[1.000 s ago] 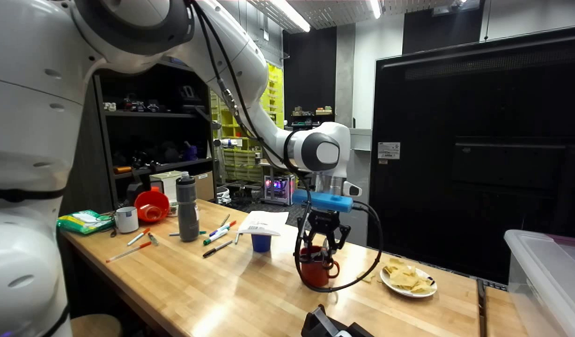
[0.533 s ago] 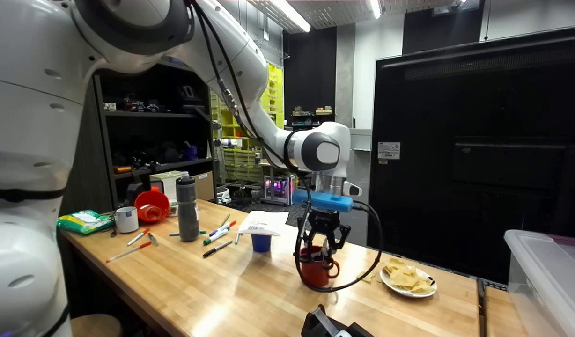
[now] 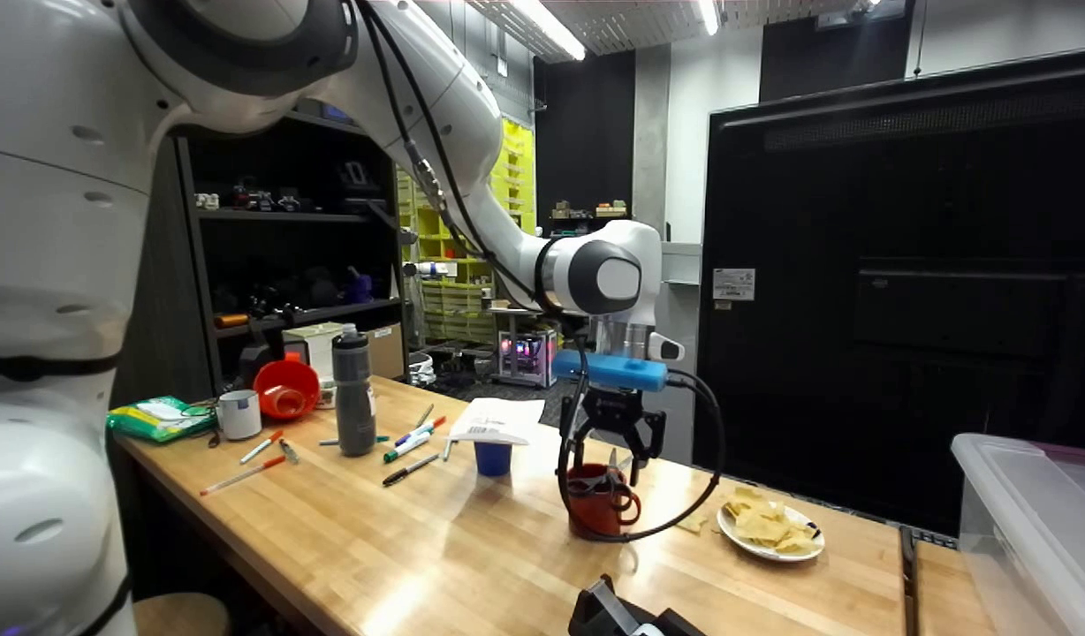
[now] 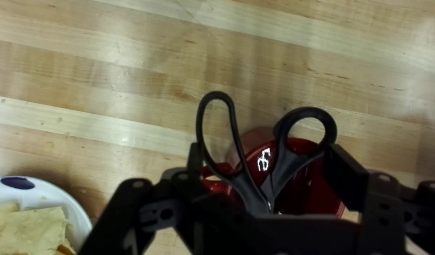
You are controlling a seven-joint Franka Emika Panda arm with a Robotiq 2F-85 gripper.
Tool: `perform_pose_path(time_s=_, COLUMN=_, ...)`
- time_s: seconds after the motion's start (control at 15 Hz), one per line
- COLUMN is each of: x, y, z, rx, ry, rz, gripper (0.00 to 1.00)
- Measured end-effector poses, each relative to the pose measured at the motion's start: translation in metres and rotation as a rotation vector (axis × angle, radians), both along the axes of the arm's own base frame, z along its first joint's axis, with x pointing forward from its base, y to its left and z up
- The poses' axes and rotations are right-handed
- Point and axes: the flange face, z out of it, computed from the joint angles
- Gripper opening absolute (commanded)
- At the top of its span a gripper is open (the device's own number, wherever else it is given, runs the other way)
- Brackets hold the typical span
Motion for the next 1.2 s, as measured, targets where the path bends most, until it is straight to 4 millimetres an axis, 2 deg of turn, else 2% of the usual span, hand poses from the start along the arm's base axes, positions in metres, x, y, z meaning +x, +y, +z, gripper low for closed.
perform_pose_path(time_s=0.07, x=0.000, y=0.000, z=0.001, rx=0.000, ry=-0.001, rz=0.000, gripper=0.71)
perform_pose_path(time_s=0.53, x=-0.003, y=0.001, z=-0.003, rx=0.003, ry=0.008, rz=0.000, gripper=0.71)
perform_pose_path(time_s=1.2, x=-0.016, y=0.002, z=-0.012, rx=0.013, ry=0.032, rz=-0.007, gripper=0.67)
